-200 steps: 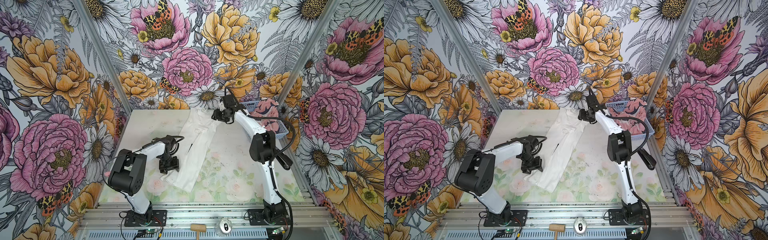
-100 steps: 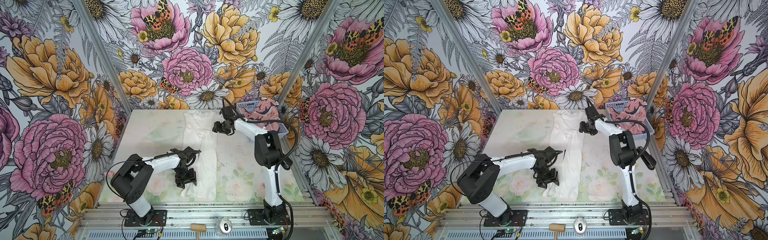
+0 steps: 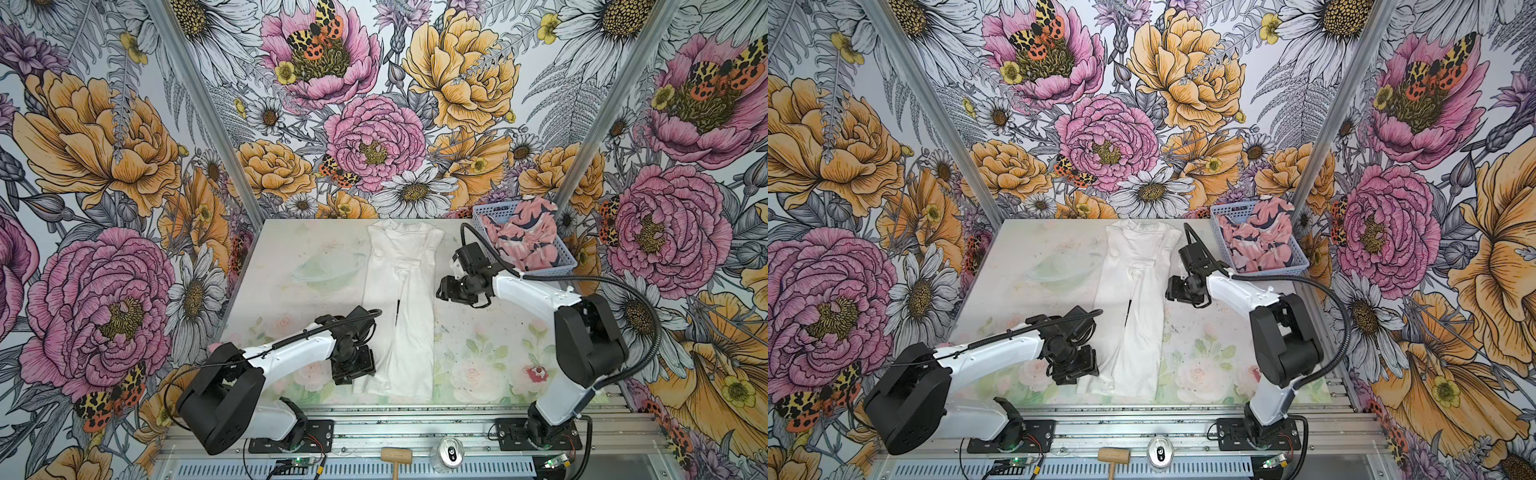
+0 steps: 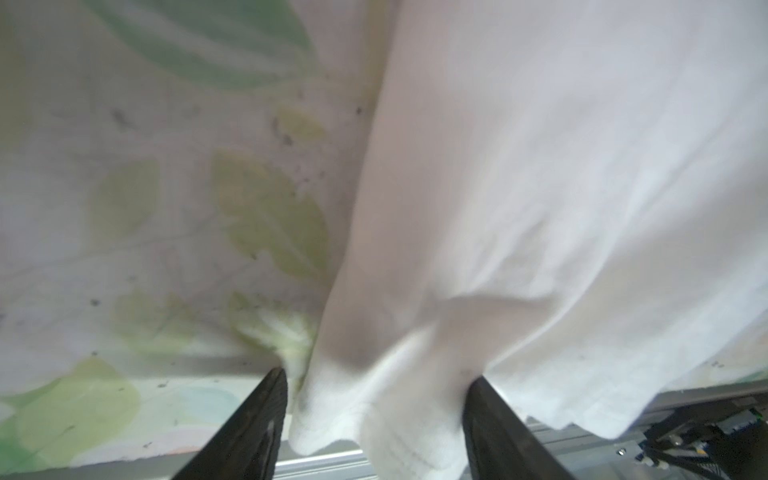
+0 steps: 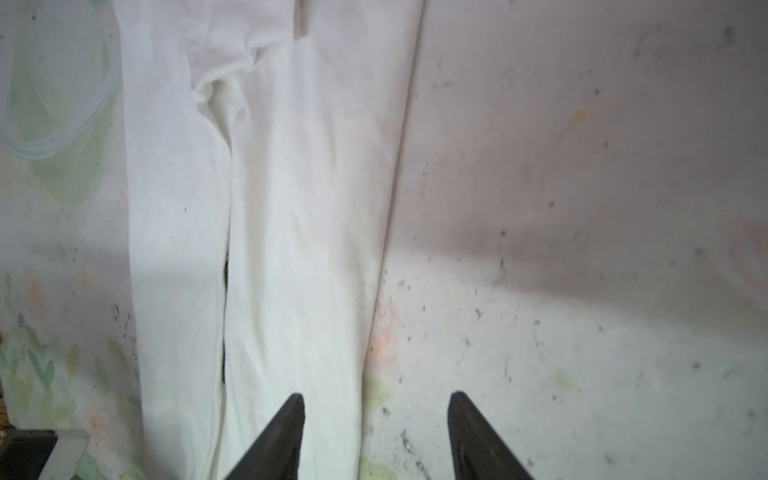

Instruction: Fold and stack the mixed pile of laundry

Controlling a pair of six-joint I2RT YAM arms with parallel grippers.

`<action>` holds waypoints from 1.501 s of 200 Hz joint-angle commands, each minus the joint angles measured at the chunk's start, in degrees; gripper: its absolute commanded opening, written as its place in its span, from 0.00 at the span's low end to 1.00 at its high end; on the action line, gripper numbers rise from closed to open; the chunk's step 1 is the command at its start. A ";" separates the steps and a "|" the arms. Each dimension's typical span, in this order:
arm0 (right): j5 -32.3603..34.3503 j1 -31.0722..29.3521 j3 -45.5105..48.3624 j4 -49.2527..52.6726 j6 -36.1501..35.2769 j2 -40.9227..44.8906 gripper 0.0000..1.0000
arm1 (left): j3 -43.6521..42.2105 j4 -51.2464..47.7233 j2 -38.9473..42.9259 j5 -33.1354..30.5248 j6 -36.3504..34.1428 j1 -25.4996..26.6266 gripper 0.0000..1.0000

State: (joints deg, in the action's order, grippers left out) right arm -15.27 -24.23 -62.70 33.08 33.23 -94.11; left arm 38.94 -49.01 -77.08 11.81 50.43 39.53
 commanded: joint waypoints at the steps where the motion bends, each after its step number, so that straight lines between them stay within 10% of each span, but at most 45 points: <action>1: -3.84 -4.90 9.21 -1.00 7.62 6.06 0.57 | -0.57 -1.43 1.96 -5.46 2.93 0.23 0.67; 71: -2.92 -20.86 27.27 -3.81 27.42 22.33 0.56 | 0.69 -2.04 10.14 -4.34 0.17 2.07 0.72; 166: -0.89 -32.58 27.84 -9.98 34.98 13.87 0.55 | -9.22 -2.86 17.67 -2.61 5.24 0.10 0.72; 244: -0.05 -32.77 28.74 -9.11 35.78 14.29 0.01 | -8.79 -1.09 17.52 -1.13 2.91 0.72 0.72; 300: -0.97 -31.41 30.30 -6.45 34.28 16.92 0.00 | -9.57 1.07 13.53 -1.01 2.83 4.57 0.72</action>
State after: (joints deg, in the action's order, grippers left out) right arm -16.36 -56.16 -32.71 24.18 68.51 -77.43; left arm 30.11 -50.24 -60.31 9.93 54.46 42.50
